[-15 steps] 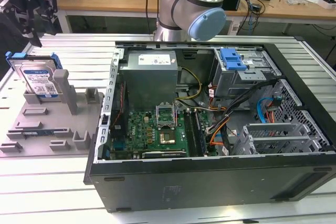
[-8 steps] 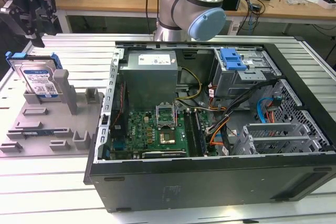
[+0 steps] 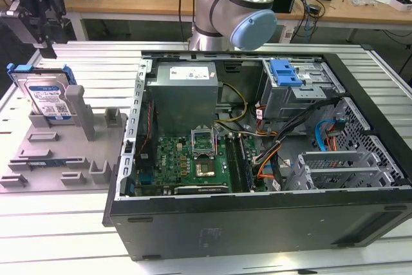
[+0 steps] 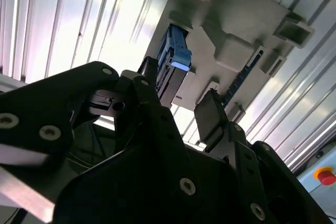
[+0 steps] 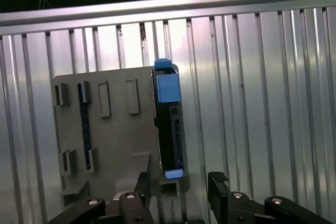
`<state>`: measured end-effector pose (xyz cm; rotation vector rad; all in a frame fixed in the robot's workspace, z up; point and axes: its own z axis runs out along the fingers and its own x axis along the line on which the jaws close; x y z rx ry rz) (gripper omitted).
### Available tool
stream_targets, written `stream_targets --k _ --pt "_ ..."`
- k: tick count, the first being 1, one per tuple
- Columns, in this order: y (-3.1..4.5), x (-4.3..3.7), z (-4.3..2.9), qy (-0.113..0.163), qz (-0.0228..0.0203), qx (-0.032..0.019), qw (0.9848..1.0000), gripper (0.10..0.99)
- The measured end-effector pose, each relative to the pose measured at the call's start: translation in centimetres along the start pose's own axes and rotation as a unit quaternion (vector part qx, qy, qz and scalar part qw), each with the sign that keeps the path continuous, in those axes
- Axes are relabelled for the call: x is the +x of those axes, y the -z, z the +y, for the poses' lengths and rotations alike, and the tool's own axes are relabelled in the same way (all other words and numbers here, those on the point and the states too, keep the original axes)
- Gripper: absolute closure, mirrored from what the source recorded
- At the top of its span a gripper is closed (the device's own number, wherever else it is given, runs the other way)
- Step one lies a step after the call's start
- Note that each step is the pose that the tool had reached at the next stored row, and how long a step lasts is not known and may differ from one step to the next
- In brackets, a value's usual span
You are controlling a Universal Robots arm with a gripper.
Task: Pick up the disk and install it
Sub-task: 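Pick up the disk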
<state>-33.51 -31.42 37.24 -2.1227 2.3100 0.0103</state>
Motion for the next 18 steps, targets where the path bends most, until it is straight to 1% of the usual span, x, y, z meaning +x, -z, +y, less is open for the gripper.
stream_targets --k 1,2,3,7,8,9,10,11,12,15,16,17,18 --pt "0.0 -0.04 0.0 0.003 0.0014 0.0001 1.0 0.529" --pt "-0.01 -0.05 0.0 0.007 0.0045 0.0003 1.0 0.529" --pt "0.0 -0.05 0.0 0.008 0.0053 0.0004 1.0 0.529" --pt "0.0 -0.05 0.0 0.008 0.0058 0.0004 0.9999 0.529" --pt "-0.01 -0.11 0.01 0.009 0.0064 0.0005 0.9999 0.529" --pt "-0.05 -0.64 0.14 0.02 0.0084 0.0006 0.9998 0.529" --pt "-0.08 -0.77 0.33 0.023 0.0089 0.0006 0.9997 0.529" --pt "-0.16 -0.79 0.81 0.024 0.0092 0.0007 0.9997 0.529" --pt "-0.2 -0.77 1.12 0.025 0.0093 0.0007 0.9996 0.529" --pt "-0.42 -0.69 2.49 0.029 0.0098 0.0007 0.9995 0.529" --pt "-0.57 -0.64 3.26 0.034 0.0101 0.0007 0.9994 0.529" --pt "-0.67 -0.6 3.68 0.036 0.0102 0.0007 0.9993 0.529" --pt "-0.74 -0.58 3.91 0.038 0.0103 0.0007 0.9992 0.529"
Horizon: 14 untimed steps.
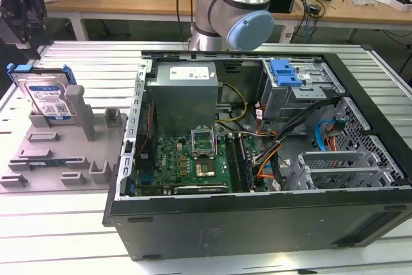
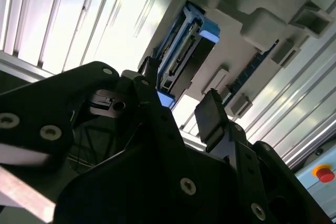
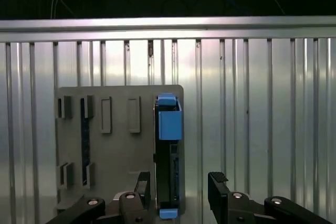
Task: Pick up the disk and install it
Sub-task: 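Pick up the disk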
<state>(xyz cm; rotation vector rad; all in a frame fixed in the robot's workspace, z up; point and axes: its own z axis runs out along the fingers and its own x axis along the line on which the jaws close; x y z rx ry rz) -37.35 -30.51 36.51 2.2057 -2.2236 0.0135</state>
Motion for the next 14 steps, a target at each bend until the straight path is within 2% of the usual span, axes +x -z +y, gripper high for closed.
stream_targets --k 6,14 --pt "-0.65 0.0 1.65 0.015 0.0002 0.0002 0.9999 0.529" --pt "-1.28 0.01 2.96 0.03 0.0007 0.0002 0.9996 0.529"
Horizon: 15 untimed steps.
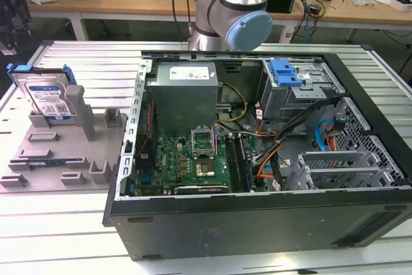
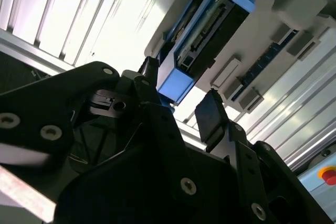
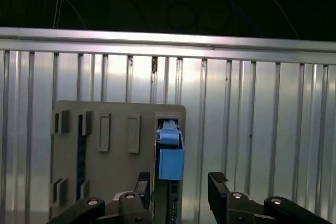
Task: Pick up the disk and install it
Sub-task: 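Pick up the disk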
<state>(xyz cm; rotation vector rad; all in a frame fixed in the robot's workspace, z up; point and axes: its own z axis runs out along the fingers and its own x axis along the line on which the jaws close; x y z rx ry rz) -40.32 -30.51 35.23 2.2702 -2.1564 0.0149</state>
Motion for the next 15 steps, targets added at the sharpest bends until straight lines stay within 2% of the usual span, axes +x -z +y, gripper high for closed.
stream_targets --k 8,15 --pt "-0.72 0.22 0.11 0.007 0.0002 -0.0015 1.0 0.529" --pt "-1.41 0.76 0.14 0.007 0.0002 -0.0025 1.0 0.529"
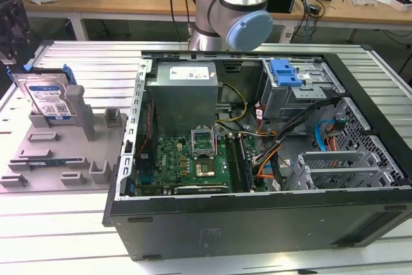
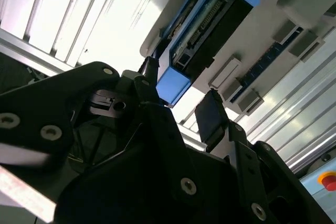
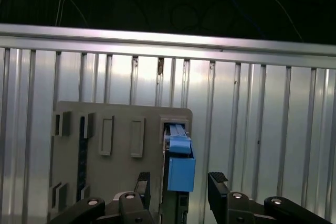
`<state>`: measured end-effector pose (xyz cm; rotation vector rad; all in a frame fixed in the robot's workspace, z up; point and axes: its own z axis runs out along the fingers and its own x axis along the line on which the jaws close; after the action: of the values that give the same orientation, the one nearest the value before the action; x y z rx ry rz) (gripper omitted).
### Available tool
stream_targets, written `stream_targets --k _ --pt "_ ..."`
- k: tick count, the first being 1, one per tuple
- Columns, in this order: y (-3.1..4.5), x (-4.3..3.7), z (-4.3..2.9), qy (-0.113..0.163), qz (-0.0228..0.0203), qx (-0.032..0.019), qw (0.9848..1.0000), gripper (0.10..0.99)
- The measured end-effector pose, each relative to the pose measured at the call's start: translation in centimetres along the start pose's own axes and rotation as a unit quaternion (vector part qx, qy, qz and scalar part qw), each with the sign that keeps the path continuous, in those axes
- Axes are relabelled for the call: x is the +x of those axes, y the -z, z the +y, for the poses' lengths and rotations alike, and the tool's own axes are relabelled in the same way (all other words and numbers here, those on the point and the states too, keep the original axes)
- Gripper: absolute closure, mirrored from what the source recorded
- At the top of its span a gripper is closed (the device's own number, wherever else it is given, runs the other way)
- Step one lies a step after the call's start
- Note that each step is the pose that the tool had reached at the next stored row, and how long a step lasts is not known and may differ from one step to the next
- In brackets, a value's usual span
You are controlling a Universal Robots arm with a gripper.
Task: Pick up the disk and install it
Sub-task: 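Pick up the disk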
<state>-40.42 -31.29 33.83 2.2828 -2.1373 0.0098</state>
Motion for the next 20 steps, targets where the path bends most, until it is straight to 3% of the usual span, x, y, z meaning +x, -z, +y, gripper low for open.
stream_targets --k 20 --pt "-2.26 -0.04 0.26 0.0 0.0 0.0 1.0 0.529"
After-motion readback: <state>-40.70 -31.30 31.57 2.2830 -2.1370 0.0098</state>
